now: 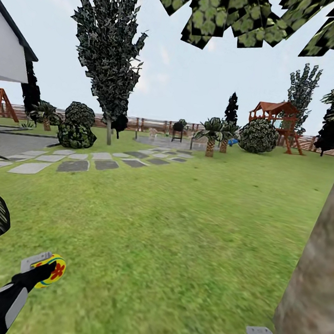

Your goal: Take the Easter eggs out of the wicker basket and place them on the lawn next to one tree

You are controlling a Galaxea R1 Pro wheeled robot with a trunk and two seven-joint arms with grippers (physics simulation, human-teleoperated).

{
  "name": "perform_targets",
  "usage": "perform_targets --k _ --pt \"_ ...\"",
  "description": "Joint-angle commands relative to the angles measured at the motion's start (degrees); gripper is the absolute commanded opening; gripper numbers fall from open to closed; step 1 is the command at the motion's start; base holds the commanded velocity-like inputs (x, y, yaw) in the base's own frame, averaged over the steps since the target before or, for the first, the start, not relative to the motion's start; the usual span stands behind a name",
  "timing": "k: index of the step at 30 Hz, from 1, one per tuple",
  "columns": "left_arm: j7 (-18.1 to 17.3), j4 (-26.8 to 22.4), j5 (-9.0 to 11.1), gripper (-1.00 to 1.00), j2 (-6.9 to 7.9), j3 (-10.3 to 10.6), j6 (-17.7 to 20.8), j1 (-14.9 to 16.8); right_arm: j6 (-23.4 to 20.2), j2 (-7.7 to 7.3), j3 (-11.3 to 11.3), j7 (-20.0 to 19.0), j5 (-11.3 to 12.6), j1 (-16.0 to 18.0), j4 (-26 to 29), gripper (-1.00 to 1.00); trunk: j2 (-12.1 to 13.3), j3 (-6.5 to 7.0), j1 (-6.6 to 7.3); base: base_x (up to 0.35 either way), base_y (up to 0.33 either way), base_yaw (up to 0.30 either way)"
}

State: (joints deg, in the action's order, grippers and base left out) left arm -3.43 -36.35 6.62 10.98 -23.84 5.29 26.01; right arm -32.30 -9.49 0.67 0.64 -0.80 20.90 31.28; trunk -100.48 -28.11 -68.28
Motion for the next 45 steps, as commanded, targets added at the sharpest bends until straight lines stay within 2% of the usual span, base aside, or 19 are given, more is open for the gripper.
perform_targets --k 1,7,10,45 --pt "-0.5 -0.3 0.6 -1.0 0.01 -0.2 0.4 0.0 -0.3 -0.01 0.1 0.1 -0.1 0.0 0.1 1.0 -0.4 -0.25 -0.22 0.0 0.0 0.0" --pt "-0.7 0.0 0.7 -1.0 0.09 -0.1 0.4 0.0 -0.3 -0.16 -0.1 0.2 0.0 0.0 0.1 1.0 -2.9 -1.33 -1.54 0.0 0.0 0.0" --pt "-0.7 -0.3 0.8 -1.0 0.09 -0.2 0.4 0.0 -0.3 -0.21 -0.1 0.2 -0.1 0.0 0.1 1.0 -2.9 -1.33 -1.54 0.0 0.0 0.0" --pt "-0.7 0.1 0.6 -1.0 -0.7 -0.1 0.4 0.1 -0.2 0.08 0.2 0.2 -0.1 0.0 0.0 1.0 -16.9 -7.61 -9.23 0.0 0.0 0.0"
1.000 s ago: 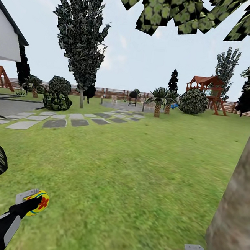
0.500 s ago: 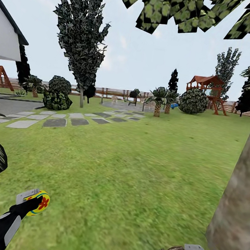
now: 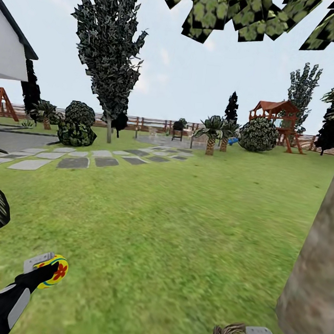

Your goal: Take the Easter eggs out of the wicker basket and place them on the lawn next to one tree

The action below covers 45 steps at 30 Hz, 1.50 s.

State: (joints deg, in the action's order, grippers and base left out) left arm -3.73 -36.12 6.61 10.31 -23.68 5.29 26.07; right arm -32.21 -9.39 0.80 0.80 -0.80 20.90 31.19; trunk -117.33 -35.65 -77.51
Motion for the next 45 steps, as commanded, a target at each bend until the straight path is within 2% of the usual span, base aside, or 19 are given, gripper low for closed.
perform_targets --k 1,28,45 --pt "-0.4 -0.1 0.6 -1.0 -0.03 -0.2 0.4 0.0 -0.3 -0.01 0.1 0.1 -0.1 0.0 0.1 1.0 -0.4 -0.25 -0.22 0.0 0.0 0.0" --pt "-0.4 -0.1 0.5 -1.0 -0.29 -0.2 0.4 0.0 -0.3 0.36 0.2 0.1 -0.2 0.0 0.0 1.0 -11.3 -5.1 -6.15 0.0 0.0 0.0" --pt "-0.4 0.0 0.5 -1.0 -1.07 -0.2 0.4 0.0 -0.3 0.51 0.2 0.1 -0.2 0.0 0.0 1.0 -18.1 -8.15 -9.88 0.0 0.0 0.0"
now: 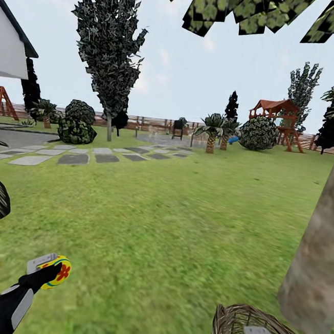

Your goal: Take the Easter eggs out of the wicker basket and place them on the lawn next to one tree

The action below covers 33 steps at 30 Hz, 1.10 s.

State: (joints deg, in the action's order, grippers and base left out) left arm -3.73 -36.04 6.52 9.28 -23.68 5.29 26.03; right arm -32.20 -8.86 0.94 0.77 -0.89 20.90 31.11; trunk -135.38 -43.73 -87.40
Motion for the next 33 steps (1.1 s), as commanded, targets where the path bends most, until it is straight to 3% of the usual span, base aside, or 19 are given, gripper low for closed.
perform_targets --k 1,19,33 --pt "-0.4 -0.1 0.6 -1.0 -0.09 -0.2 0.4 0.1 -0.3 -0.03 0.1 0.1 -0.1 0.0 0.1 1.0 -0.4 -0.25 -0.21 0.0 0.0 0.0" --pt "-0.4 -0.1 0.6 -1.0 -0.22 -0.2 0.4 0.0 -0.3 -0.02 0.1 0.0 -0.1 0.0 0.1 1.0 -7.7 -3.48 -4.17 0.0 0.0 0.0" --pt "-0.4 -0.1 0.6 -1.0 -0.41 -0.2 0.4 0.0 -0.3 0.16 0.3 0.0 -0.2 0.0 0.1 1.0 -8.0 -6.56 -4.62 0.0 0.0 0.0"
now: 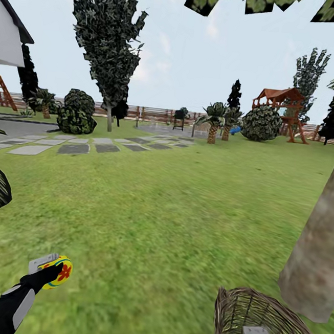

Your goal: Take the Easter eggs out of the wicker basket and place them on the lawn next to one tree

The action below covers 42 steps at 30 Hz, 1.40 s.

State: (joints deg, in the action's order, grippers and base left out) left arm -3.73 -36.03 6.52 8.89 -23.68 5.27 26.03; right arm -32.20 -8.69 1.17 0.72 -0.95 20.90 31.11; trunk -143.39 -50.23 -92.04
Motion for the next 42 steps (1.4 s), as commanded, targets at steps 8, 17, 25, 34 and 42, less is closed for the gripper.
perform_targets --k 8,17,25,34,42 --pt "-0.4 -0.1 0.6 -1.0 -0.34 -0.3 0.4 0.1 -0.2 0.95 0.3 -0.1 -0.1 0.0 0.1 1.0 -0.1 -1.4 -0.14 0.0 0.0 0.0" --pt "-0.4 0.0 0.6 -1.0 -0.62 -0.3 -2.2 0.0 -0.2 1.4 0.1 -0.1 -0.1 0.0 0.1 1.0 -0.1 -1.4 -0.14 0.105 0.0 0.0" --pt "-0.4 0.0 0.5 -1.0 -1.14 -0.3 -2.2 0.0 -0.2 1.38 0.1 -0.1 -0.1 0.0 0.2 1.0 -0.2 -2.29 -0.24 0.006 0.0 0.0" --pt "-0.4 0.0 0.5 -1.0 -1.16 -0.3 -2.3 0.0 -0.2 1.21 0.0 -0.1 -0.1 0.0 0.7 1.0 -0.3 -4.28 -0.47 0.0 0.0 0.0" --pt "-0.4 0.0 0.5 -1.0 -1.16 -0.3 -2.3 0.0 -0.2 1.21 0.0 -0.1 -0.1 0.0 0.7 1.0 -0.4 -6.05 -0.68 0.0 0.0 0.0"
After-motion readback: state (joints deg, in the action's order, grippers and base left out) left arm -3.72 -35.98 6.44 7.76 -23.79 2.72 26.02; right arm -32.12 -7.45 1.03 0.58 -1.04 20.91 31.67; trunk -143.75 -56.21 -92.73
